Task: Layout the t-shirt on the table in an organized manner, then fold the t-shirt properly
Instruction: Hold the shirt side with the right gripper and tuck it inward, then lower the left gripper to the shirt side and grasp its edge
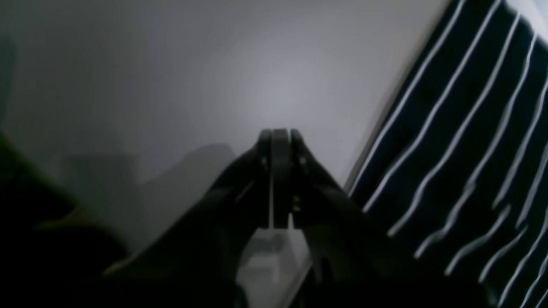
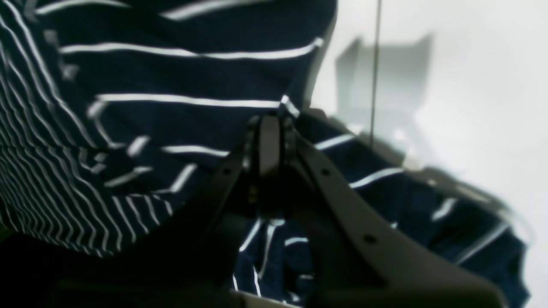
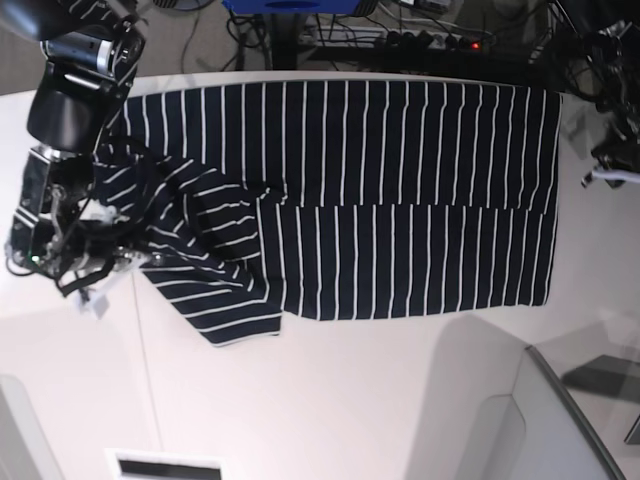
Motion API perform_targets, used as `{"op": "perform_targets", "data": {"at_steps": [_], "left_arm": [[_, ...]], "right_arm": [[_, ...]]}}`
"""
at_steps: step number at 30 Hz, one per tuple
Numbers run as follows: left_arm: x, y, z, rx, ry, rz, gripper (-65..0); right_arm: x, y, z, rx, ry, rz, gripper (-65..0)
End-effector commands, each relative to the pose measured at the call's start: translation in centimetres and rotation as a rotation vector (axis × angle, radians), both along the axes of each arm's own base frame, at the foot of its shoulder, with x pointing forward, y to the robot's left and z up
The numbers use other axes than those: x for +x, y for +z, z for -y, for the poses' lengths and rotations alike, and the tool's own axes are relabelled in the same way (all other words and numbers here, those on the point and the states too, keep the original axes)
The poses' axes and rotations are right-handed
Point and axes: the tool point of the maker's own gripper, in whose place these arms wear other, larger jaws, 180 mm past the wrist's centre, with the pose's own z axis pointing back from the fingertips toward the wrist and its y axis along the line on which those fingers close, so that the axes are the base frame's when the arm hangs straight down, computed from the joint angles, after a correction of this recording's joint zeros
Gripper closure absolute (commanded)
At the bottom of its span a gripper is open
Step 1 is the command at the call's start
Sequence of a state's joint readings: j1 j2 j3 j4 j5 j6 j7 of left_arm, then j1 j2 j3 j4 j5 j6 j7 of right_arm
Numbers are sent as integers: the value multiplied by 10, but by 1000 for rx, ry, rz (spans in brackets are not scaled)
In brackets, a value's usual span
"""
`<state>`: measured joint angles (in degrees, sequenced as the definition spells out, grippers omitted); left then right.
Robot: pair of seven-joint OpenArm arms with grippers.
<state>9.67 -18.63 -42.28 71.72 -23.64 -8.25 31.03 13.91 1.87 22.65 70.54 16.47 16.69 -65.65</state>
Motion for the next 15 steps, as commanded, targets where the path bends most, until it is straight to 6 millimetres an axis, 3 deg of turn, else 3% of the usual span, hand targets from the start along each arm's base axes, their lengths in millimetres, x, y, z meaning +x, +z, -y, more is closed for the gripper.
{"op": "perform_targets", "data": {"at_steps": [1,5,8,13,14,15], "left_arm": [[7,15,-16,55,-2,14,0],[17,0,-15,131,-63,-100,0],[20,-7,-8,160,-107,-148,0],[38,1,-4,109,-89,-70,0],[43,3,-3,117,-98,-70,-13],[50,6,-1,131,-116,-72,-77]], "right_arm": [[21,23,3,-10,-5,90,0],[27,41,4,-35,0,144,0],[27,42,3,-38,3,148,0],[27,42,4,-37,-2,151,0],[27,42,4,-38,0,150,0],[27,42,3,-38,2,148,0]]}}
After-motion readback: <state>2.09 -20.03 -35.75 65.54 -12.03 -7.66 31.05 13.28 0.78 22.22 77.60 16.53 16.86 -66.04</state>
